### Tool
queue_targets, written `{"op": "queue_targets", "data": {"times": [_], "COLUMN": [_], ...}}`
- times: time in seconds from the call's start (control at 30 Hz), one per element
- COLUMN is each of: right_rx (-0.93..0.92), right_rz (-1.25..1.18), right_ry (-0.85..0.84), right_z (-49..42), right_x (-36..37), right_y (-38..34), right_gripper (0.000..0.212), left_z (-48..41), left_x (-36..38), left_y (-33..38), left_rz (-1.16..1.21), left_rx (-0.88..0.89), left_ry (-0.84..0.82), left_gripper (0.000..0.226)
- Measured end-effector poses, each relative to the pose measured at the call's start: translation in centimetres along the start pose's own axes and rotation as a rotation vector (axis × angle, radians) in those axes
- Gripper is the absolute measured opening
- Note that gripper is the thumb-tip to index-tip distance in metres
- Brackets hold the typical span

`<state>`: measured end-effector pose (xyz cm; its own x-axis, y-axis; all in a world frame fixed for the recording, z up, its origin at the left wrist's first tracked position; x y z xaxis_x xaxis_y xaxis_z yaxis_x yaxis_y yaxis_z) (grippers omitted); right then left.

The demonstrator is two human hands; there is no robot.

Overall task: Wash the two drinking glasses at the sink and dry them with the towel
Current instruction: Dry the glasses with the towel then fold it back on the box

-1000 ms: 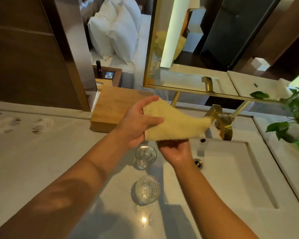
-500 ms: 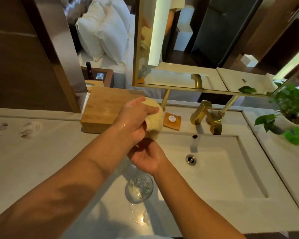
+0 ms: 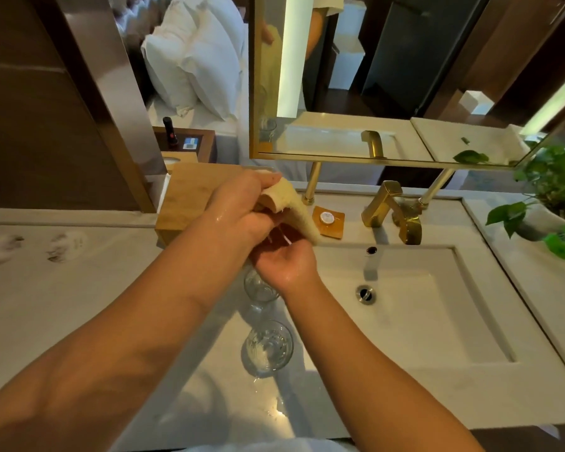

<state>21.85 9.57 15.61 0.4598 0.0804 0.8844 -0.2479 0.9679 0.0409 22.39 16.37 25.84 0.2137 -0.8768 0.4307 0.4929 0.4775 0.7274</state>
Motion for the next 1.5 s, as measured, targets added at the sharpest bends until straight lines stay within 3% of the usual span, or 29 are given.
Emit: {"op": "queue_targets", "data": {"times": [0.1, 0.2, 0.3, 0.43, 0.57, 0.67, 0.77, 0.83, 1.0, 1.2, 1.27, 1.37, 1.5], "right_rx": [-0.015, -0.184, -0.092, 0.034, 0.101, 0.097, 0.073, 0.015, -0.095, -0.098, -0.114, -0.101, -0.069], "right_rz": [-0.076, 0.155, 0.111, 0.23, 0.254, 0.213, 0.105, 0.098, 0.141, 0.193, 0.196, 0.227, 0.243], "right_ry": [0.004, 0.046, -0.056, -0.13, -0.14, -0.16, -0.173, -0.18, -0.159, -0.095, -0.084, -0.087, -0.028], "right_z": [0.8, 0.9, 1.0, 1.1, 0.7, 0.9, 1.2, 1.5, 2.0, 1.8, 1.6, 2.0, 2.1], "right_x": [1.8, 1.6, 2.1, 2.1, 0.9, 0.4, -0.3, -1.1, -2.5, -4.7, -5.4, -5.8, -6.6], "right_y": [-1.9, -3.4, -4.8, -5.6, -5.2, -5.6, -6.2, -6.8, -8.6, -10.1, -10.9, -11.4, -12.1], "right_gripper": [0.033, 0.04, 0.052, 0.067, 0.082, 0.076, 0.057, 0.057, 0.052, 0.054, 0.075, 0.046, 0.061], "left_z": [-0.8, -0.3, 0.8, 0.3, -0.7, -1.4, -2.7, -3.6, -5.5, -7.3, -7.8, -8.4, -9.4], "left_x": [-0.1, -1.2, -1.8, -3.4, -4.5, -5.4, -6.8, -8.1, -12.3, -13.0, -13.1, -12.8, -12.5], "left_y": [-0.7, -2.5, -3.8, -4.4, -5.4, -6.7, -8.2, -8.8, -7.9, -10.5, -11.7, -13.3, -14.4], "left_rz": [-0.081, -0.12, -0.109, -0.265, -0.591, -0.746, -0.665, -0.674, -1.069, -1.509, -1.525, -1.494, -1.405], "left_rx": [-0.02, -0.042, -0.076, 0.056, 0.287, 0.382, 0.243, 0.15, 0.299, 0.366, 0.333, 0.318, 0.339], "left_ry": [0.094, 0.013, -0.014, 0.045, 0.128, 0.174, 0.125, 0.12, 0.284, 0.05, -0.029, -0.114, -0.121], "left_gripper": [0.057, 0.069, 0.068, 0.069, 0.078, 0.076, 0.073, 0.074, 0.08, 0.112, 0.124, 0.132, 0.128]}}
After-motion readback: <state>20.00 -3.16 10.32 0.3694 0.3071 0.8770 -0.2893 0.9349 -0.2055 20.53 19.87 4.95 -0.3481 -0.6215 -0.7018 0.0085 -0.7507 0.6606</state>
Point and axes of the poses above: each hand's wrist, its own z-axis away from the middle knuckle, its own x-axis out of the palm, y = z × x, the point moved 4 cm from there along -z, towards the middle knuckle, and after that the axes turned 13 degrees about -z, right-handed, at the moved point
